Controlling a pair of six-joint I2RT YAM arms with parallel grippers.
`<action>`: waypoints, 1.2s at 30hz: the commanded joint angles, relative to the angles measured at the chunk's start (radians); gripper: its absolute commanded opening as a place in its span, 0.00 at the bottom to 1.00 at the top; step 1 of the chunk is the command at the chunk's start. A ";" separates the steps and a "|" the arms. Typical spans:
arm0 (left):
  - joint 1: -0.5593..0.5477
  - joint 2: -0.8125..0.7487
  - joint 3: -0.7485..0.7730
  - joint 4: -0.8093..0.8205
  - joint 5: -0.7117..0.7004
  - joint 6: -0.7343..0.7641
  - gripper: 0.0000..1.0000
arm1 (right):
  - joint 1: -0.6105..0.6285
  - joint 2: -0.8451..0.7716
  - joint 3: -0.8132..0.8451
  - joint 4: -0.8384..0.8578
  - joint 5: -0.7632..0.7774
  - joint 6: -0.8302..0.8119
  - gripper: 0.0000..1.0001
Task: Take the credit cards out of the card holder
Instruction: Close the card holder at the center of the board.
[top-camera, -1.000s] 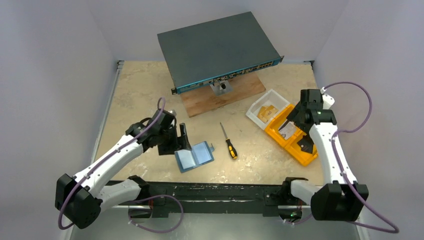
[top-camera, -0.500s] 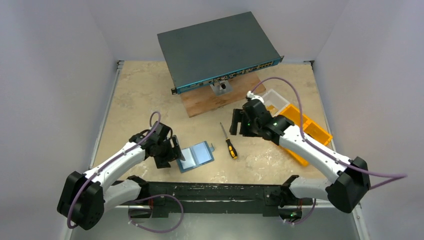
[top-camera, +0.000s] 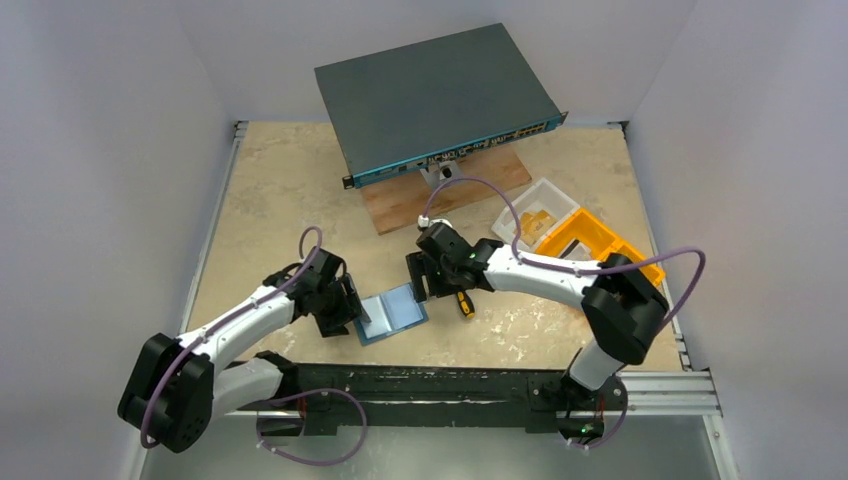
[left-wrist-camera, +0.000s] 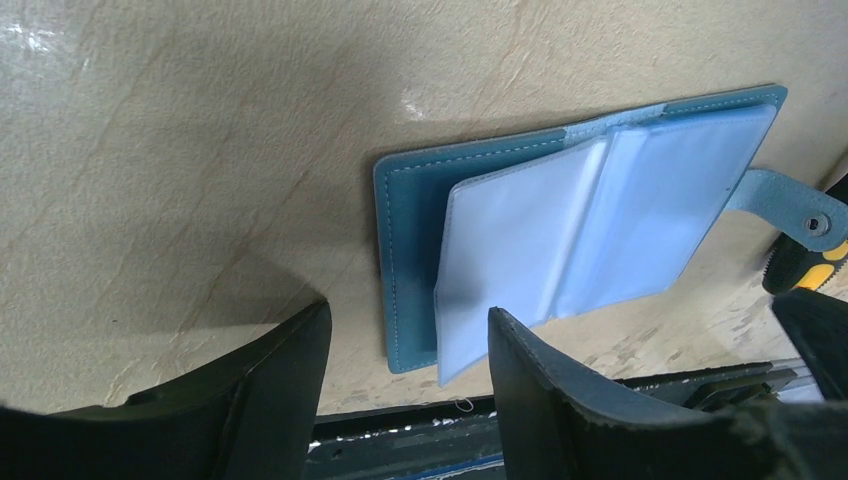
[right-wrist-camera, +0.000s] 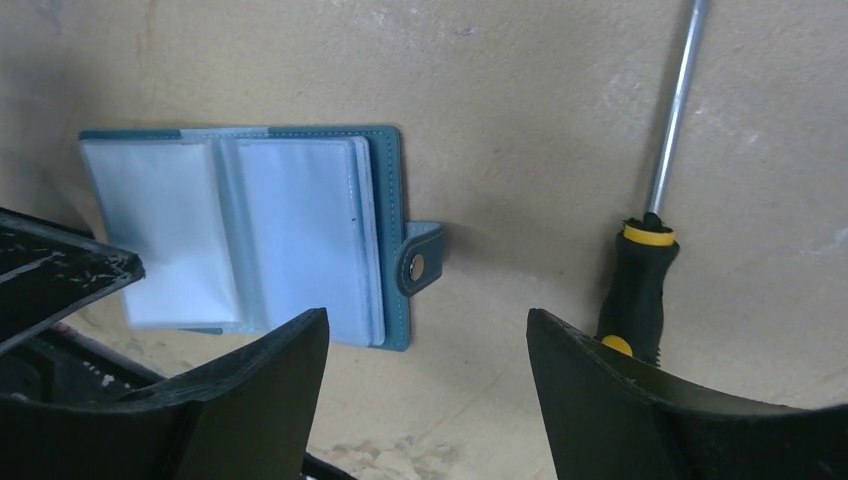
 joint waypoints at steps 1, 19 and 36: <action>0.007 0.017 -0.008 0.043 -0.012 -0.022 0.58 | 0.020 0.057 0.057 0.045 0.016 -0.035 0.71; 0.007 0.074 -0.013 0.142 0.036 -0.020 0.56 | 0.026 0.184 -0.015 0.162 0.040 0.022 0.14; 0.004 -0.068 0.122 0.091 0.110 -0.024 0.50 | 0.042 0.197 -0.032 0.178 0.006 0.073 0.01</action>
